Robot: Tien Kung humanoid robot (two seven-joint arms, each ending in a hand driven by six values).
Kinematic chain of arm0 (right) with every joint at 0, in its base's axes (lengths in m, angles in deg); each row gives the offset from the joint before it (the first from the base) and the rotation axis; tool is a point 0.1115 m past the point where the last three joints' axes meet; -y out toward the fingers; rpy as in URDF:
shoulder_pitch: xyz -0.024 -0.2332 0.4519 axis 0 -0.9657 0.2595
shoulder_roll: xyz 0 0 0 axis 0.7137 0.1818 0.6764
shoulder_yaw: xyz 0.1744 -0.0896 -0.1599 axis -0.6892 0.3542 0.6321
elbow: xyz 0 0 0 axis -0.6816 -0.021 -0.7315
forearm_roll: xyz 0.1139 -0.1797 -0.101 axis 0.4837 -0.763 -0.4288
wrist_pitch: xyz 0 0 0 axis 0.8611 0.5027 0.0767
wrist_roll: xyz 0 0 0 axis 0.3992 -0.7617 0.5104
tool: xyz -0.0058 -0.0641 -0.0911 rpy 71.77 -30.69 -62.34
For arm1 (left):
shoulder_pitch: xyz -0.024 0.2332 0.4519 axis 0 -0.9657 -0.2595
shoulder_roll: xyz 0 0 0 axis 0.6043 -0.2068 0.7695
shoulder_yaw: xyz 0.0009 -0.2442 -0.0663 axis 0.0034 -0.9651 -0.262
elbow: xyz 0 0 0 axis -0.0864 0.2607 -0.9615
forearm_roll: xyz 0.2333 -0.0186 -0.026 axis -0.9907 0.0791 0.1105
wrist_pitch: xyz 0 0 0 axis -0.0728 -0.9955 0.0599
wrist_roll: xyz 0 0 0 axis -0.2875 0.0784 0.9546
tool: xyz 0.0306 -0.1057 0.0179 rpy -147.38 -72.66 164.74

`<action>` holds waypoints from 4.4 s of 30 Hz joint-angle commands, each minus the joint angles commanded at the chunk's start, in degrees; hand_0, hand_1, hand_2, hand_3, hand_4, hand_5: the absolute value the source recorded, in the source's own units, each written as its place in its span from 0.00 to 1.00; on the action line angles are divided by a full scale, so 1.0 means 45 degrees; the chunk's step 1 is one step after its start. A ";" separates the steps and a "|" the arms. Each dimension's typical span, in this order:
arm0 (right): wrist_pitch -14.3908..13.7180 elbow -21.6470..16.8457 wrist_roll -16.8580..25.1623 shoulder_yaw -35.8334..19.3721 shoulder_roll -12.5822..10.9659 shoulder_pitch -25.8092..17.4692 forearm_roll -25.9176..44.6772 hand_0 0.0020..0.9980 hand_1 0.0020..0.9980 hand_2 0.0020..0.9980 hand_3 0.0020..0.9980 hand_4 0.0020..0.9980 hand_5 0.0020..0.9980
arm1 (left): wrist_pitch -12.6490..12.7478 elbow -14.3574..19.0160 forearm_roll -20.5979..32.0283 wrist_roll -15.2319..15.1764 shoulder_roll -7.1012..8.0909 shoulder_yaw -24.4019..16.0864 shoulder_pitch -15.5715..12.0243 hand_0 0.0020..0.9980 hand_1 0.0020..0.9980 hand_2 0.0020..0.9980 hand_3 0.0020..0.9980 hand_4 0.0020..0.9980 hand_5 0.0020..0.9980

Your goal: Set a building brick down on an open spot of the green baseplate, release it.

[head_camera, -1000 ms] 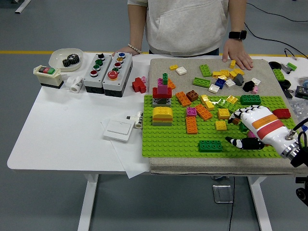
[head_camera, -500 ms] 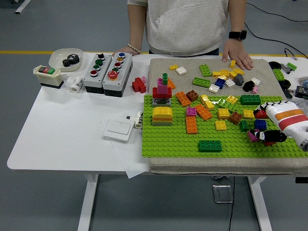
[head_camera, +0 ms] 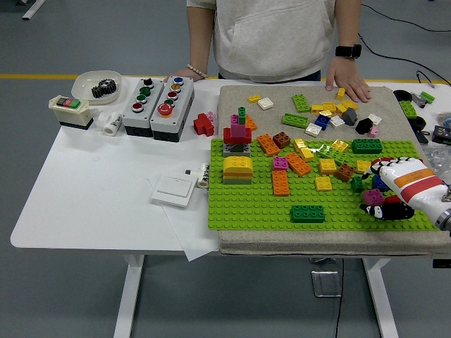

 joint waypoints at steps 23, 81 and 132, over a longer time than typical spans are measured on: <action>0.0264 -0.0501 0.0333 -0.1313 -0.0856 -0.1157 0.0000 0.65 0.63 0.70 0.65 0.88 0.50 | 0.0000 -0.0007 -0.0351 0.0107 0.0015 -0.0151 -0.0044 0.74 0.72 0.71 0.59 0.63 0.66; -0.0866 0.2544 0.1511 -0.0074 -0.0714 0.0261 0.0000 0.62 0.63 0.70 0.58 0.76 0.47 | -0.0025 0.0018 -0.0321 0.0100 -0.0024 -0.0152 0.0028 0.74 0.72 0.71 0.59 0.64 0.66; -0.1153 0.3163 0.1587 0.0461 -0.0661 0.0584 0.0000 0.58 0.60 0.66 0.59 0.77 0.44 | -0.0064 0.0066 -0.0708 0.0227 -0.0055 -0.0311 0.0031 0.74 0.72 0.72 0.59 0.64 0.67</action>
